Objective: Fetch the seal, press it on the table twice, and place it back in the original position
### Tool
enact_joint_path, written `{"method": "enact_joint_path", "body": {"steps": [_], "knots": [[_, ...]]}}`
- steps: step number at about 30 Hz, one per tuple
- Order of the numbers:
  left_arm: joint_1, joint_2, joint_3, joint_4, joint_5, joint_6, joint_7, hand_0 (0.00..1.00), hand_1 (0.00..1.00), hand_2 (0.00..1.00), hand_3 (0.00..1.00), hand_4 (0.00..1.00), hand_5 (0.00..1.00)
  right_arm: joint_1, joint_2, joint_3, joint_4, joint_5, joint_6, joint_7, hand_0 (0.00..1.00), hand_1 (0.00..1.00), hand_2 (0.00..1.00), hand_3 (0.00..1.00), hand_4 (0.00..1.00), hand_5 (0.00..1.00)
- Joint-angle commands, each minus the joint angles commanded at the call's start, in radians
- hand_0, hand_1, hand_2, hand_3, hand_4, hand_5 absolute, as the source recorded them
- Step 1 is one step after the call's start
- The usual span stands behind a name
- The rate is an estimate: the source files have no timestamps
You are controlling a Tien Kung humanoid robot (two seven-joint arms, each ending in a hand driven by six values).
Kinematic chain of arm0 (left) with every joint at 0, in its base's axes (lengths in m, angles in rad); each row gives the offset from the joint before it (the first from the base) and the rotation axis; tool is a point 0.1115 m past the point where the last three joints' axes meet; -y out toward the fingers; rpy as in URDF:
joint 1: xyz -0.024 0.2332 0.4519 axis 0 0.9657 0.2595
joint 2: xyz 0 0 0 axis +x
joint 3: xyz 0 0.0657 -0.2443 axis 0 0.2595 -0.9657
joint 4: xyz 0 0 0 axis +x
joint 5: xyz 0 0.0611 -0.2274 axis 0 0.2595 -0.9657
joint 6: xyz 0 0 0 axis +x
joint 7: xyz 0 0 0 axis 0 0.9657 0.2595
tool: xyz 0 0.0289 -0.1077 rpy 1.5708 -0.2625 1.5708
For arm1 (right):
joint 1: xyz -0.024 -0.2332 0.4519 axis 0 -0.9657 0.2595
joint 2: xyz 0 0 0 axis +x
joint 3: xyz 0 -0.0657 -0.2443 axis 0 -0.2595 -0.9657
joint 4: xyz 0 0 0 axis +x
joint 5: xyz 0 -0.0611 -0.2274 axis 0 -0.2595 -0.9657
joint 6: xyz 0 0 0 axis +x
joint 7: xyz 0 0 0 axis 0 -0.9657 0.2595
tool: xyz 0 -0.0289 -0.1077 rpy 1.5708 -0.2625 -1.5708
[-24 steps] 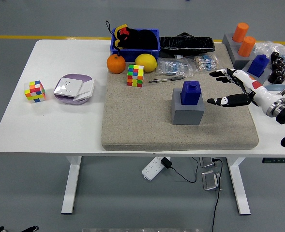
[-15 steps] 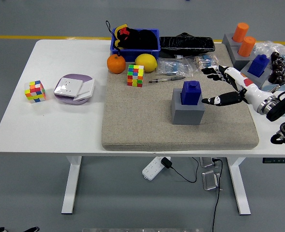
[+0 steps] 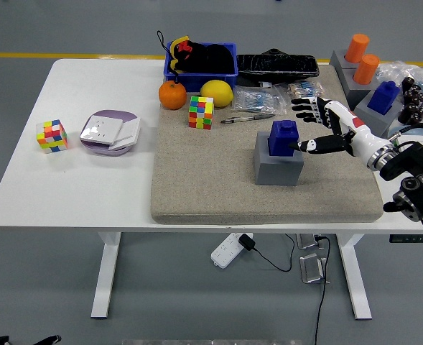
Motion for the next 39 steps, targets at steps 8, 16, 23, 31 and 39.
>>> {"method": "enact_joint_path", "body": {"steps": [8,16,23,31,39], "knots": [[0.001,-0.003,-0.001,0.0,0.002,-0.001,0.0,0.812,0.783,0.76,0.803,0.672,0.42,0.001,0.019,-0.023,-0.032,0.042,-0.008,0.011,0.826,0.792,0.802,0.823,0.986,0.002],[-0.002,-0.003,-0.006,0.0,0.011,-0.001,0.002,0.812,0.784,0.76,0.803,0.673,0.42,0.007,0.028,-0.048,-0.048,0.057,-0.039,0.029,0.807,0.775,0.792,0.815,0.962,0.002],[-0.003,-0.004,-0.003,-0.001,0.01,-0.002,0.001,0.812,0.784,0.761,0.803,0.676,0.419,0.007,0.044,-0.06,-0.057,0.068,-0.07,0.047,0.75,0.709,0.728,0.749,0.825,0.002],[-0.001,-0.002,-0.013,0.0,0.023,-0.002,0.006,0.812,0.784,0.761,0.803,0.677,0.418,0.002,0.053,-0.071,-0.063,0.074,-0.088,0.057,0.735,0.684,0.698,0.726,0.785,0.002],[-0.005,0.0,-0.012,-0.002,0.027,-0.002,0.005,0.812,0.784,0.762,0.804,0.678,0.417,-0.001,0.058,-0.084,-0.071,0.083,-0.081,0.059,0.731,0.678,0.696,0.723,0.782,0.002]]}}
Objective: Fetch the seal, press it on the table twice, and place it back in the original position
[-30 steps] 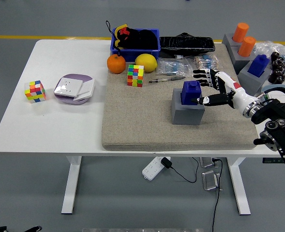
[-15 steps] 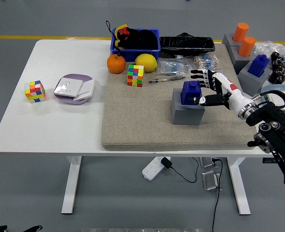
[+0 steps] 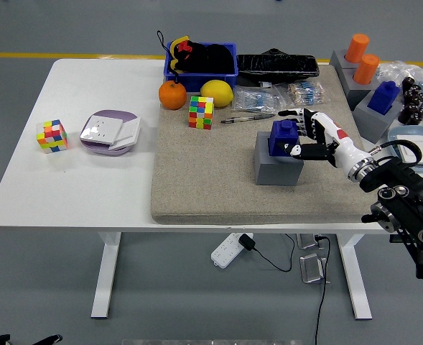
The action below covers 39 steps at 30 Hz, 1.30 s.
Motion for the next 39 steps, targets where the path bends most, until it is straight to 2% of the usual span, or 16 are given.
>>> {"method": "enact_joint_path", "body": {"steps": [13,14,21,39], "knots": [[0.002,0.001,-0.005,-0.001,0.009,0.0,0.002,0.812,0.784,0.763,0.804,0.677,0.415,0.004,0.004,-0.024,-0.011,0.032,-0.05,0.033,0.727,0.674,0.691,0.716,0.764,0.002],[0.002,0.001,-0.005,-0.001,0.009,0.0,0.002,0.812,0.784,0.763,0.803,0.677,0.415,0.005,0.004,-0.025,-0.013,0.034,-0.053,0.035,0.691,0.551,0.561,0.591,0.729,0.002],[0.002,-0.001,-0.002,0.0,0.003,-0.001,0.0,0.813,0.784,0.763,0.804,0.678,0.418,0.005,-0.001,-0.025,-0.009,0.044,-0.066,0.041,0.682,0.541,0.546,0.575,0.722,0.002],[0.001,-0.002,0.014,0.001,-0.024,-0.002,-0.008,0.812,0.784,0.763,0.804,0.678,0.416,0.013,-0.028,0.033,0.076,0.048,-0.081,0.052,0.679,0.533,0.535,0.559,0.708,0.002]]}}
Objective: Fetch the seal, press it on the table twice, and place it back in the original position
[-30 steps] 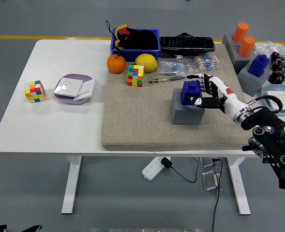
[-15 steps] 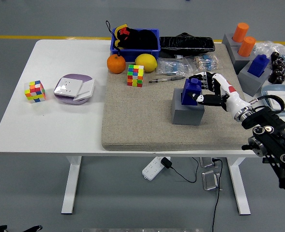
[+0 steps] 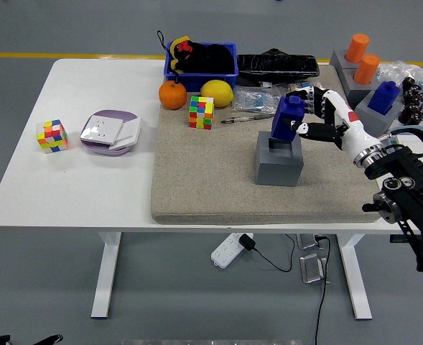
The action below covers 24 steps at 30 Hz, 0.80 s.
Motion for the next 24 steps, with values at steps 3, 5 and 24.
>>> {"method": "enact_joint_path", "body": {"steps": [3,5,24], "knots": [[0.0,0.001,0.0,0.001,-0.003,0.0,0.0,0.812,0.784,0.763,0.804,0.678,0.416,-0.002,-0.024,0.021,0.021,-0.011,-0.001,0.0,0.679,0.533,0.535,0.559,0.708,0.002],[0.002,0.001,0.0,0.001,-0.006,0.0,0.0,0.812,0.784,0.763,0.804,0.678,0.416,-0.006,-0.043,0.041,0.033,-0.018,-0.001,-0.001,0.679,0.533,0.535,0.559,0.708,0.002],[0.0,0.0,0.009,0.002,-0.024,-0.002,-0.005,0.813,0.785,0.763,0.804,0.679,0.419,-0.12,-0.169,0.215,0.0,-0.05,-0.003,-0.008,0.66,0.519,0.521,0.535,0.672,0.002]]}}
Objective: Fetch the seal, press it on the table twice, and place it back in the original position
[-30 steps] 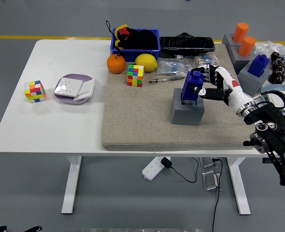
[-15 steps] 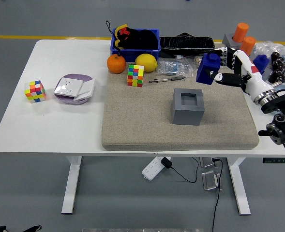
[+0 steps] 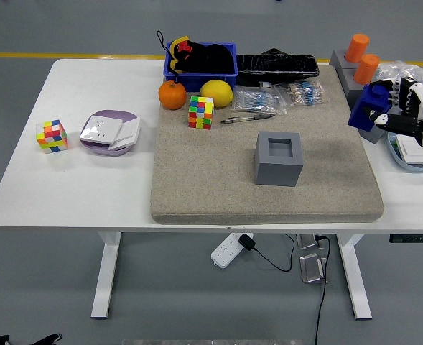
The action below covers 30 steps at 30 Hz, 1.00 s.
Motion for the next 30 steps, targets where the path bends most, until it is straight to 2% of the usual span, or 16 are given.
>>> {"method": "enact_joint_path", "body": {"steps": [7,14,30], "knots": [[0.002,0.0,-0.002,0.0,0.002,0.0,0.001,0.813,0.785,0.763,0.804,0.679,0.42,-0.031,-0.001,0.009,-0.022,0.0,0.0,-0.002,0.656,0.514,0.518,0.533,0.671,0.002],[0.002,-0.003,0.006,0.0,-0.005,0.0,-0.002,0.812,0.785,0.763,0.804,0.679,0.42,-0.074,0.018,0.006,-0.06,-0.004,-0.004,-0.001,0.653,0.512,0.515,0.528,0.67,0.002],[0.004,-0.003,-0.005,-0.001,0.014,0.001,0.003,0.812,0.785,0.763,0.805,0.679,0.42,-0.098,0.065,-0.021,-0.095,-0.003,-0.011,0.004,0.65,0.509,0.512,0.525,0.665,0.002]]}}
